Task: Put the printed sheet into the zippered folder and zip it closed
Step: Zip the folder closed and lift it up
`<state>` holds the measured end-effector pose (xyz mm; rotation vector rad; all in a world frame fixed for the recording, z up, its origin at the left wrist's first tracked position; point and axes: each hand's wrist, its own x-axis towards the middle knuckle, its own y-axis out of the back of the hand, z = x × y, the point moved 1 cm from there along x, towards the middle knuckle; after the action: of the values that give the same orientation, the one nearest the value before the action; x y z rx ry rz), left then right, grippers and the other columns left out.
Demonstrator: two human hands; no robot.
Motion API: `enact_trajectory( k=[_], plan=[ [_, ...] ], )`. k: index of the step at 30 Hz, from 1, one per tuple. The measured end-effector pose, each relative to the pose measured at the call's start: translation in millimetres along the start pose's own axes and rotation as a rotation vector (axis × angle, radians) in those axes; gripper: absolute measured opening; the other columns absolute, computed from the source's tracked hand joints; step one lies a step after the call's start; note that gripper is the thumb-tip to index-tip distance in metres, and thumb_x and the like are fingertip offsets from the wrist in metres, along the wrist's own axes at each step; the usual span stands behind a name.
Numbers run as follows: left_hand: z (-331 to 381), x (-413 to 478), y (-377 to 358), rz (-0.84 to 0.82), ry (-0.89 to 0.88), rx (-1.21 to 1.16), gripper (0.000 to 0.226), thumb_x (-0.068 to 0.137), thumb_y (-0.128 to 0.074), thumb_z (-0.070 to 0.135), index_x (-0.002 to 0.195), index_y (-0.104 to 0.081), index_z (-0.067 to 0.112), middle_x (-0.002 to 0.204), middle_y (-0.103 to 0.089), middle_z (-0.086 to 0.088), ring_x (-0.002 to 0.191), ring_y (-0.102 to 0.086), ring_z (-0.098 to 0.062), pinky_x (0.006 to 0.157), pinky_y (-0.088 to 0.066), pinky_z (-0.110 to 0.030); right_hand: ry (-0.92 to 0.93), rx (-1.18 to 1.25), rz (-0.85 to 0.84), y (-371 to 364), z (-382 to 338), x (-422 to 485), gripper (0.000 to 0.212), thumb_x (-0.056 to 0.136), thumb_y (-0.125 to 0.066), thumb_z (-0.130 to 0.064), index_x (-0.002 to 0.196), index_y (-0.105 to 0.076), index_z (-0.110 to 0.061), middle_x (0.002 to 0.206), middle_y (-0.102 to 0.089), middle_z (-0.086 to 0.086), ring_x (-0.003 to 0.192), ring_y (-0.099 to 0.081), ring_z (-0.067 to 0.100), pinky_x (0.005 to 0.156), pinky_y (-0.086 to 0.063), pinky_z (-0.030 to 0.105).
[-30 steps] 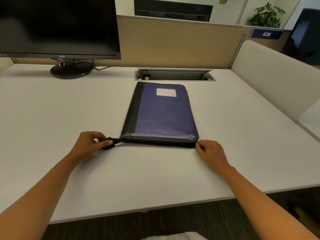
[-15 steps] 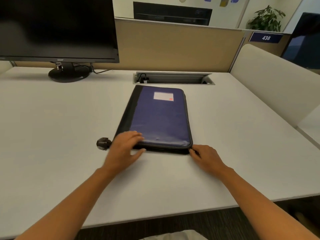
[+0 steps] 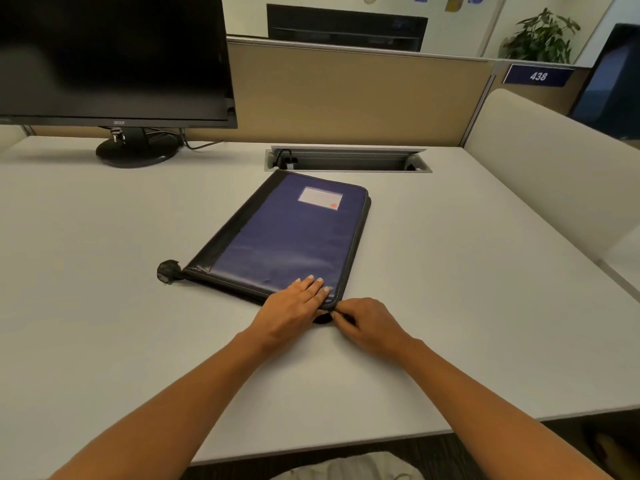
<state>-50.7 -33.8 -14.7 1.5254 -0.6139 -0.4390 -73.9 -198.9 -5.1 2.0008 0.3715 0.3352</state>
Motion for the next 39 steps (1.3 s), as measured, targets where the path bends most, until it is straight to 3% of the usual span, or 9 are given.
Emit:
enact_trajectory(
  k=[3,6,9,11,13,16,25,33,39],
  plan=[
    [1.7,-6.7,10.1,0.258,-0.111,0.034,0.041,0.070,-0.071,0.018,0.107,-0.066,0.000,0.107,-0.069,-0.018,0.099,-0.067,-0.028,0.080,-0.054,-0.035,0.012,-0.005,0.009,0.6,2.6,3.4,0.025,0.090,-0.047,-0.020,0.074,-0.059,-0.003,0.075,-0.066,0.016,0.064,-0.052,0.027,0.061,-0.039,0.035],
    [-2.2,-12.9,14.2,0.338,-0.116,0.057,0.045,0.054,-0.088,0.021,0.093,-0.073,0.003,0.094,-0.074,-0.012,0.086,-0.071,-0.024,0.068,-0.057,-0.035,0.017,0.002,0.022,0.2,4.3,6.2,0.028,0.090,-0.048,-0.019,0.066,-0.053,-0.006,0.068,-0.063,0.016,0.056,-0.041,0.020,0.057,-0.034,0.033],
    [-3.9,-17.6,17.5,0.446,-0.155,0.026,0.023,0.085,-0.062,0.021,0.093,-0.073,0.002,0.095,-0.074,-0.013,0.087,-0.071,-0.024,0.069,-0.056,-0.035,0.031,0.011,0.039,0.3,3.5,9.8,0.029,0.089,-0.048,-0.018,0.061,-0.044,-0.015,0.063,-0.060,0.015,0.055,-0.037,0.017,0.055,-0.029,0.029],
    [-7.7,-20.2,17.9,0.447,-0.151,0.001,0.058,0.101,-0.021,0.027,0.093,-0.073,0.002,0.095,-0.073,-0.013,0.087,-0.071,-0.024,0.070,-0.056,-0.035,0.023,0.017,0.052,1.5,4.8,14.3,0.031,0.089,-0.048,-0.018,0.060,-0.039,-0.016,0.060,-0.055,0.012,0.054,-0.036,0.018,0.055,-0.029,0.029],
    [-10.7,-24.2,19.9,0.424,-0.150,-0.010,0.069,0.101,-0.009,0.029,0.095,-0.072,0.001,0.097,-0.073,-0.014,0.088,-0.070,-0.024,0.071,-0.056,-0.037,0.015,-0.001,0.047,2.0,6.3,18.7,0.032,0.090,-0.048,-0.019,0.060,-0.037,-0.015,0.058,-0.052,0.011,0.055,-0.036,0.020,0.056,-0.031,0.033],
    [-16.6,-29.2,20.4,0.333,-0.158,-0.010,0.068,0.101,-0.009,0.029,0.100,-0.070,-0.001,0.100,-0.072,-0.015,0.092,-0.069,-0.026,0.073,-0.055,-0.039,0.021,-0.031,0.031,0.5,6.2,23.4,0.032,0.090,-0.046,-0.022,0.061,-0.039,-0.014,0.064,-0.058,0.015,0.056,-0.038,0.019,0.057,-0.035,0.035],
    [-27.8,-36.9,18.0,0.364,-0.158,0.024,0.069,0.101,-0.006,0.027,0.100,-0.070,0.002,0.104,-0.071,-0.013,0.095,-0.068,-0.024,0.078,-0.054,-0.035,0.037,-0.125,0.050,-9.0,7.6,34.5,0.030,0.090,-0.044,-0.027,0.062,-0.043,-0.016,0.069,-0.063,0.011,0.064,-0.052,0.027,0.055,-0.028,0.028],
    [-10.1,-31.1,10.8,0.353,0.095,-0.009,0.076,0.098,-0.007,0.041,0.100,-0.071,0.001,0.103,-0.071,-0.014,0.095,-0.069,-0.028,0.075,-0.056,-0.041,0.122,-0.105,0.003,-15.6,-2.2,33.2,0.029,0.093,-0.039,-0.025,0.066,-0.042,-0.014,0.074,-0.064,0.011,0.066,-0.054,0.028,0.058,-0.028,0.031],
    [-7.1,-28.2,5.9,0.345,0.117,0.071,0.077,0.100,-0.003,0.035,0.098,-0.070,-0.002,0.101,-0.071,-0.018,0.094,-0.069,-0.029,0.075,-0.056,-0.041,0.157,-0.088,-0.012,-20.9,-9.3,33.7,0.030,0.093,-0.039,-0.026,0.074,-0.052,-0.008,0.079,-0.066,0.014,0.072,-0.056,0.032,0.060,-0.032,0.033]
  ],
)
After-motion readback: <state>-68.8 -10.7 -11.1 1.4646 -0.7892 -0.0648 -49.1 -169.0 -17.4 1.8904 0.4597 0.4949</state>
